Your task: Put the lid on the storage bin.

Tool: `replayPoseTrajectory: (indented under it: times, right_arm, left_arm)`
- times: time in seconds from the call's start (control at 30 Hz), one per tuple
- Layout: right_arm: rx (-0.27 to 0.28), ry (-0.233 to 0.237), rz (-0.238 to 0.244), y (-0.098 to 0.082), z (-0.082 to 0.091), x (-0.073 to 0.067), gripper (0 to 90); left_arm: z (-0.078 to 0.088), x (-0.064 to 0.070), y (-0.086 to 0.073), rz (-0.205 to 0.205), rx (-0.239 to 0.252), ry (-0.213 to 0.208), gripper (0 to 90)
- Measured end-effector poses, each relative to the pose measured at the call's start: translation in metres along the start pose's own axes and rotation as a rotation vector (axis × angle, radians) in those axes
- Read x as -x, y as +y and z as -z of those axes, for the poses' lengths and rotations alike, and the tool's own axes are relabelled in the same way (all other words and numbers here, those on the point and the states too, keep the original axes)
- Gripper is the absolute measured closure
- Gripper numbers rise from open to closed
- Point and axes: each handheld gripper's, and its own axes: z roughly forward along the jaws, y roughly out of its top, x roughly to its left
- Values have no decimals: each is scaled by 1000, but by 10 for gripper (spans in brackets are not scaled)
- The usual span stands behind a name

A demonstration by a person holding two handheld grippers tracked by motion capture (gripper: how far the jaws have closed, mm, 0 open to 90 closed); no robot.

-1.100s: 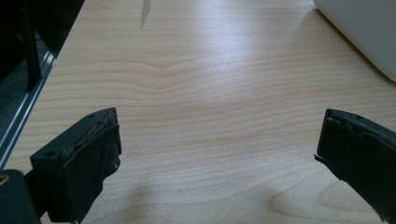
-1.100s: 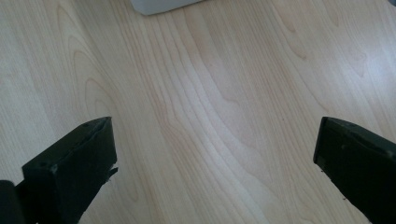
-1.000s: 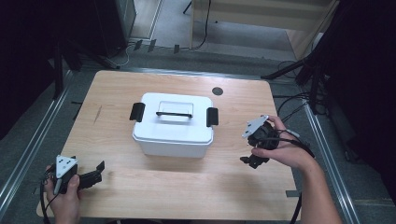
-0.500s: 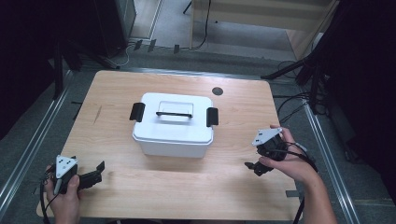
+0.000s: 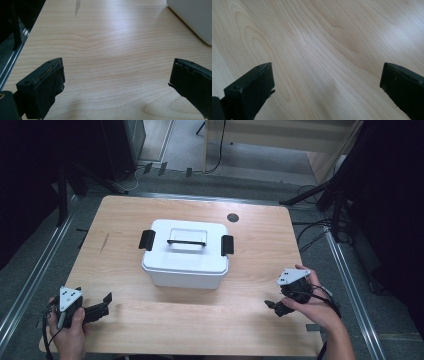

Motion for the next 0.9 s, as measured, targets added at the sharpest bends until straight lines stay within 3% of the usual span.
replayPoseTrajectory:
  times: [0.5, 0.77, 0.9]
  right_arm:
    - [86, -16, -118, -43, -5, -6, 0]
    - [99, -30, -168, -67, -6, -12, 0]
    - [143, -35, -205, -79, -4, -15, 0]
  left_arm:
    - [0, 0, 0, -2, 5, 1, 2]
    - [0, 0, 0, 0, 8, 5, 2]
    - [0, 1, 0, 1, 9, 6, 2]
